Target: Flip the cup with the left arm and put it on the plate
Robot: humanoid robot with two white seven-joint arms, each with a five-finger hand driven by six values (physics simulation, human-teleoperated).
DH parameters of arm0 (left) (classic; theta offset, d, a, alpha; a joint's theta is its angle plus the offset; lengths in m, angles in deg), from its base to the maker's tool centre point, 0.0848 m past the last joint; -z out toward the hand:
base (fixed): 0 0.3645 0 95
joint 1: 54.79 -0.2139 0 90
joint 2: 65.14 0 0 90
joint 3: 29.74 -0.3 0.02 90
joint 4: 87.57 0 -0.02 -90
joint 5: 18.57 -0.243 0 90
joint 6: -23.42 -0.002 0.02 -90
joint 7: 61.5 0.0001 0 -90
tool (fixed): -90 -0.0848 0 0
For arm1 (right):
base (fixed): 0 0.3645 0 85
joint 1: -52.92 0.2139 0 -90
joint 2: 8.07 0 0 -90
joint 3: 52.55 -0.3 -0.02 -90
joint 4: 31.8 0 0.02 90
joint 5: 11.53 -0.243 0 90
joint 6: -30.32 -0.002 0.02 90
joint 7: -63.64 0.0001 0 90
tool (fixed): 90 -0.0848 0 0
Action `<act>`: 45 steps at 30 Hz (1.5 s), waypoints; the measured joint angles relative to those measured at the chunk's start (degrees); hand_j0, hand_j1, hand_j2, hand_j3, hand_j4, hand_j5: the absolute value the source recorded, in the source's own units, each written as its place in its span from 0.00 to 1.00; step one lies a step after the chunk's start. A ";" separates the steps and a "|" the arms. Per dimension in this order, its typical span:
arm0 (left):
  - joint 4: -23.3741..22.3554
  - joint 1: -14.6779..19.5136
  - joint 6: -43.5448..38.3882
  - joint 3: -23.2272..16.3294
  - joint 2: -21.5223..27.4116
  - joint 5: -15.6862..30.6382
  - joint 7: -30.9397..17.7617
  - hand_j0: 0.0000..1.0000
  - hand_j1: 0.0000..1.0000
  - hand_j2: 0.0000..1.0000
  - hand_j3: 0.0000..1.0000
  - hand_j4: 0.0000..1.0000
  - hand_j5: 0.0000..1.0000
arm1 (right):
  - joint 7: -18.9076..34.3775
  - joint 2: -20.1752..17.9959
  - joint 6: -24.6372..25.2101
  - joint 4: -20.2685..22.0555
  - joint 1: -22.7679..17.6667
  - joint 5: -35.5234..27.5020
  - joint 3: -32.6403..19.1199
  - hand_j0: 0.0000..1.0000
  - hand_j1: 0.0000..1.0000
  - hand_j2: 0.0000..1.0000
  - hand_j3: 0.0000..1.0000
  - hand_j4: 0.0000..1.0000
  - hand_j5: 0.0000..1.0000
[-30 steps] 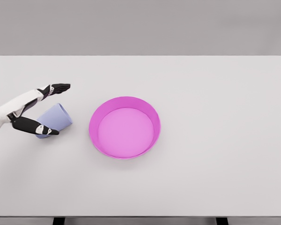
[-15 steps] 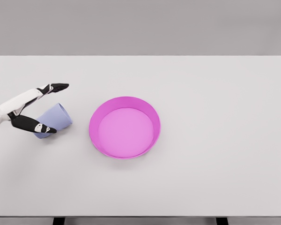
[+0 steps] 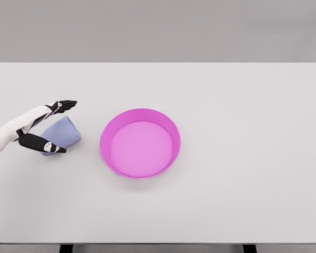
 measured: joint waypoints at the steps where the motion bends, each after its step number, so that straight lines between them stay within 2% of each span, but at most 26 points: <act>1: 0.01 0.00 -0.12 0.05 -0.18 -0.10 -0.01 1.00 1.00 1.00 1.00 1.00 1.00 | 0.00 0.00 0.00 0.00 0.00 0.00 0.00 1.00 1.00 1.00 1.00 1.00 1.00; 13: -1.22 0.70 -0.95 0.19 -0.62 -0.48 0.05 1.00 1.00 1.00 1.00 1.00 1.00 | 0.00 0.00 0.00 0.00 0.00 0.00 0.00 1.00 1.00 1.00 1.00 1.00 1.00; 29: -2.43 0.53 -6.98 -0.20 -2.14 -1.86 1.20 0.99 0.99 0.99 0.99 0.99 0.99 | 0.00 0.00 -0.01 0.00 0.00 0.00 0.00 1.00 1.00 1.00 1.00 1.00 1.00; 34: -2.36 0.44 -7.23 -0.38 -2.93 -2.08 1.24 0.90 0.90 0.90 0.90 0.90 0.90 | 0.00 0.00 0.00 0.00 0.00 0.00 0.00 1.00 1.00 1.00 1.00 1.00 1.00; 35: -2.35 0.35 -7.25 -0.42 -3.00 -2.09 1.24 0.81 0.81 0.81 0.81 0.81 0.81 | 0.00 0.00 0.00 0.00 0.00 0.00 0.00 1.00 1.00 1.00 1.00 1.00 1.00; 37: -2.34 0.18 -7.27 -0.46 -3.09 -2.11 1.25 0.71 0.71 0.71 0.71 0.71 0.71 | 0.00 0.00 0.00 0.00 0.00 0.00 0.00 1.00 1.00 1.00 1.00 1.00 1.00; 45: -2.20 -0.18 -7.21 -0.50 -3.17 -2.03 1.28 0.67 0.67 0.67 0.67 0.67 0.67 | 0.00 0.00 0.00 0.00 0.00 0.00 0.00 1.00 1.00 1.00 1.00 1.00 1.00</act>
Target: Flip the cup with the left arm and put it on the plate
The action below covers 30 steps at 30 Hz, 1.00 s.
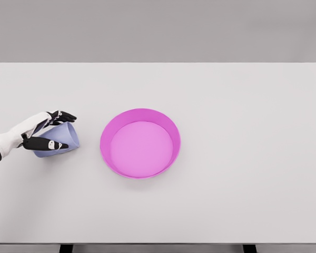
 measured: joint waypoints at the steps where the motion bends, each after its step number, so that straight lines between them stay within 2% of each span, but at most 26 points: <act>1: -0.01 0.00 0.01 0.00 0.00 0.01 0.01 0.67 0.67 0.67 0.67 0.67 0.67 | 0.00 0.00 0.00 0.00 0.00 0.00 0.00 1.00 1.00 1.00 1.00 1.00 1.00; 3: 0.00 -0.09 -0.02 -0.01 0.02 0.20 0.05 0.67 0.67 0.67 0.67 0.67 0.67 | 0.00 0.00 0.00 0.00 0.00 0.00 0.00 1.00 1.00 1.00 1.00 1.00 1.00; 5: 0.02 -0.18 -0.06 -0.04 0.05 0.42 0.09 0.62 0.62 0.62 0.62 0.62 0.62 | 0.00 0.00 0.00 0.00 0.00 0.00 0.00 1.00 1.00 1.00 1.00 1.00 1.00; 11: 0.74 0.00 -0.38 -0.14 0.37 0.16 -0.09 0.57 0.57 0.57 0.57 0.57 0.57 | 0.00 0.00 0.00 0.00 0.00 0.00 0.00 1.00 1.00 1.00 1.00 1.00 1.00; 15: 1.67 0.35 0.08 0.26 0.67 0.55 -0.21 0.57 0.57 0.57 0.57 0.57 0.57 | 0.00 0.00 0.00 0.00 0.00 0.00 0.00 1.00 1.00 1.00 1.00 1.00 1.00; 23: 2.20 3.25 6.17 1.18 0.41 3.51 -0.53 0.57 0.57 0.57 0.57 0.57 0.57 | 0.00 0.00 0.00 0.00 0.00 0.00 0.00 1.00 1.00 1.00 1.00 1.00 1.00; 30: 2.30 4.22 11.97 1.25 -0.17 7.04 -0.57 0.57 0.57 0.57 0.57 0.57 0.57 | 0.00 0.00 0.00 0.00 0.00 0.00 0.00 1.00 1.00 1.00 1.00 1.00 1.00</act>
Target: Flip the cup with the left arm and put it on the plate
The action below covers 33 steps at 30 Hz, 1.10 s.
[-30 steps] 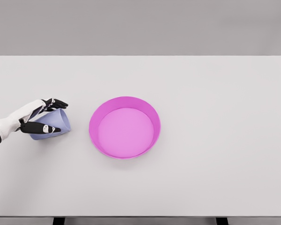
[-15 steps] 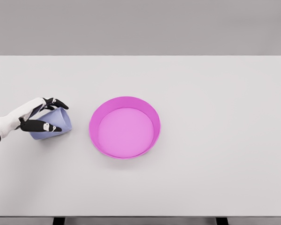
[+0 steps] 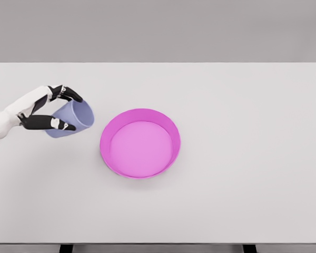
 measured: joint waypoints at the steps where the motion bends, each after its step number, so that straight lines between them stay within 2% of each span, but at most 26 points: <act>1: 0.01 0.00 0.84 -0.01 -0.19 0.43 0.00 0.57 0.57 0.57 0.57 0.57 0.57 | 0.00 0.00 0.00 0.00 0.00 0.00 0.00 1.00 1.00 1.00 1.00 1.00 1.00; 10: 0.01 -0.09 9.54 -0.27 -4.33 2.86 -0.11 0.58 0.58 0.58 0.58 0.58 0.58 | 0.00 0.00 0.00 0.00 0.00 0.00 0.00 1.00 1.00 1.00 1.00 1.00 1.00; 19: 0.02 -0.09 17.98 -1.26 -7.98 9.19 -0.15 0.58 0.58 0.58 0.58 0.58 0.58 | 0.00 0.00 0.00 0.00 0.00 0.00 0.00 1.00 1.00 1.00 1.00 1.00 1.00; 33: 0.02 1.23 23.19 -8.03 -15.31 11.34 0.07 0.58 0.58 0.58 0.58 0.58 0.58 | 0.00 0.00 0.00 0.00 0.00 0.00 0.00 1.00 1.00 1.00 1.00 1.00 1.00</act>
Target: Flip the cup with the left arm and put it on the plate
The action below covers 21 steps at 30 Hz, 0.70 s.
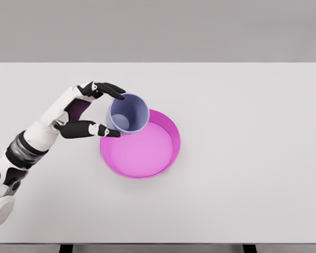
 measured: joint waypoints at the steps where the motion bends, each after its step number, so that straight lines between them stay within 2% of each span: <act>1: 0.00 0.18 0.14 -0.62 -0.15 0.48 0.07 0.58 0.58 0.58 0.58 0.58 0.58 | 0.00 0.00 0.00 0.00 0.00 0.00 0.00 1.00 1.00 1.00 1.00 1.00 1.00; 14: -0.41 0.35 0.35 -5.78 -3.68 7.25 0.52 0.58 0.58 0.58 0.58 0.58 0.58 | 0.00 0.00 0.00 0.00 0.00 0.00 0.00 1.00 1.00 1.00 1.00 1.00 1.00; 21: -4.40 2.02 0.02 -7.13 -4.75 8.54 0.49 0.58 0.58 0.58 0.58 0.58 0.58 | 0.00 0.00 0.00 0.00 0.00 0.00 0.00 1.00 1.00 1.00 1.00 1.00 1.00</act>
